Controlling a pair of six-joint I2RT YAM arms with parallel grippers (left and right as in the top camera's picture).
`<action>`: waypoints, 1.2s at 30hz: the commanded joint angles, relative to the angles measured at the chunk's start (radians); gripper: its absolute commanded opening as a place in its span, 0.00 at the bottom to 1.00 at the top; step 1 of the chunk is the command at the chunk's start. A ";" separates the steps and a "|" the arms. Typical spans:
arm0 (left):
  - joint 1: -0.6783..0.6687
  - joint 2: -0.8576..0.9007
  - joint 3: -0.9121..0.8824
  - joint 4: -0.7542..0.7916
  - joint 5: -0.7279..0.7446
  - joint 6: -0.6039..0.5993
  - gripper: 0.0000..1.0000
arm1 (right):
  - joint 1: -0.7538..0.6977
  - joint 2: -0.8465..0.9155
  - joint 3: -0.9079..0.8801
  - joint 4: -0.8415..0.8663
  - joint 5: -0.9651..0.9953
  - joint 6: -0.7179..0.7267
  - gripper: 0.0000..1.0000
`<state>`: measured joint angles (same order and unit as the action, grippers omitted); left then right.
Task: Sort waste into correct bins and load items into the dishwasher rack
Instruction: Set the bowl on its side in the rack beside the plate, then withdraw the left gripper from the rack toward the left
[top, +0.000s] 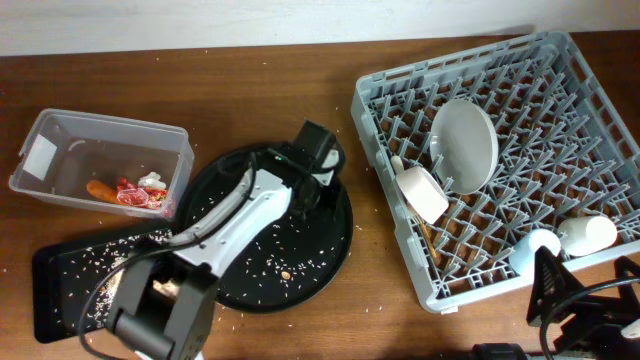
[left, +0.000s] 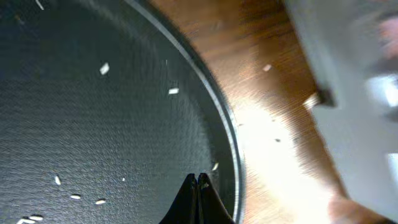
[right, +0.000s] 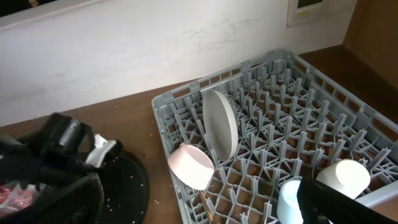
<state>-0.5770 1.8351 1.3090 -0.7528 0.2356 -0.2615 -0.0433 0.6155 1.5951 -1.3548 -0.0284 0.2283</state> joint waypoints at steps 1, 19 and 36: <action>-0.039 0.085 -0.036 -0.003 -0.057 0.029 0.01 | -0.003 -0.002 0.002 0.004 -0.002 -0.003 0.99; 0.010 -0.013 0.139 -0.260 -0.211 -0.013 0.17 | -0.003 -0.002 0.002 0.004 -0.002 -0.003 0.99; 0.835 -0.309 0.134 -0.589 -0.340 0.077 0.04 | -0.003 -0.002 0.002 0.004 -0.002 -0.004 0.99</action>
<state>0.1162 1.6798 1.4410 -1.2861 -0.0669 -0.2073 -0.0433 0.6151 1.5951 -1.3552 -0.0284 0.2283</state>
